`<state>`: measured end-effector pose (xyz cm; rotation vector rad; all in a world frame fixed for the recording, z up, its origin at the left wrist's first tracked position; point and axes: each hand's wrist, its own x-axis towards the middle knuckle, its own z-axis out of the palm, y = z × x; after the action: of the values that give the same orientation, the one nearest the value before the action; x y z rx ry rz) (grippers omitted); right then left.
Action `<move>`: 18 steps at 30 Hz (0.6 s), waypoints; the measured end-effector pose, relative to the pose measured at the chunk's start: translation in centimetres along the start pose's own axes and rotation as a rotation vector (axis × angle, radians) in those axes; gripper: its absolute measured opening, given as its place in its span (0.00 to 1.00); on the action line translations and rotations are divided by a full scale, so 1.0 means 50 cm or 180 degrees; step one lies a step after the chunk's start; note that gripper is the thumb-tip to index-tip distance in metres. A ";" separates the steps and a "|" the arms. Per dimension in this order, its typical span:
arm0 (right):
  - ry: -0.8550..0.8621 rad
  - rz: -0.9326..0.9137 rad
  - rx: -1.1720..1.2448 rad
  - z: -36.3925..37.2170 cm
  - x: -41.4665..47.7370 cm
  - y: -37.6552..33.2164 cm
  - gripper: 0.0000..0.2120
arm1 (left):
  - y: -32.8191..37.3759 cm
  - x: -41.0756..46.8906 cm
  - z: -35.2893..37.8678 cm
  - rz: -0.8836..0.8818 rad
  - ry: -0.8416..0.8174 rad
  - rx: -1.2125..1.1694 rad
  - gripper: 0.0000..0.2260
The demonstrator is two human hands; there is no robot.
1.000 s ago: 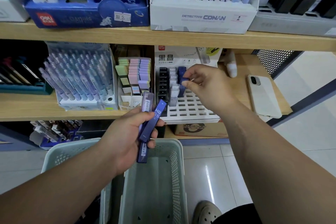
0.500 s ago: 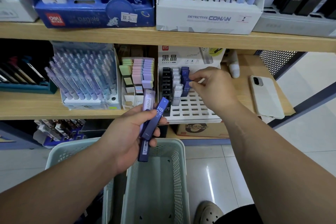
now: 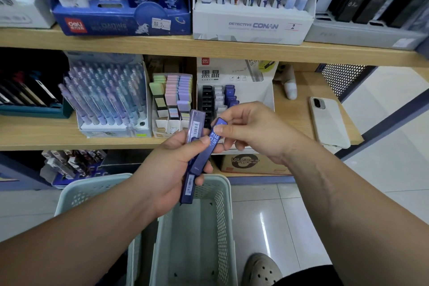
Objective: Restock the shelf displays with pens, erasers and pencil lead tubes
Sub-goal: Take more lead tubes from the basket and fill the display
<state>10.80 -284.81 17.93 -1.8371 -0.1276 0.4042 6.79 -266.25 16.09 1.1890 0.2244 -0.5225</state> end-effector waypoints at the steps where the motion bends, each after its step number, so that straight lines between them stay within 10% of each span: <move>1: -0.0019 -0.0018 0.0070 0.000 -0.003 0.001 0.02 | -0.002 -0.001 0.000 -0.0021 0.0008 -0.0003 0.14; 10: 0.1156 -0.0193 0.0854 -0.048 -0.015 0.000 0.04 | 0.001 -0.002 -0.003 -0.0204 0.0108 -0.0223 0.12; 18: 0.1931 -0.0609 -0.1452 -0.067 0.018 0.062 0.09 | -0.001 0.002 -0.005 -0.0309 0.0238 -0.0360 0.15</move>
<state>12.39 -288.55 15.65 -2.2906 0.0279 -0.3533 6.87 -266.06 15.90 1.0924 0.3727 -0.5436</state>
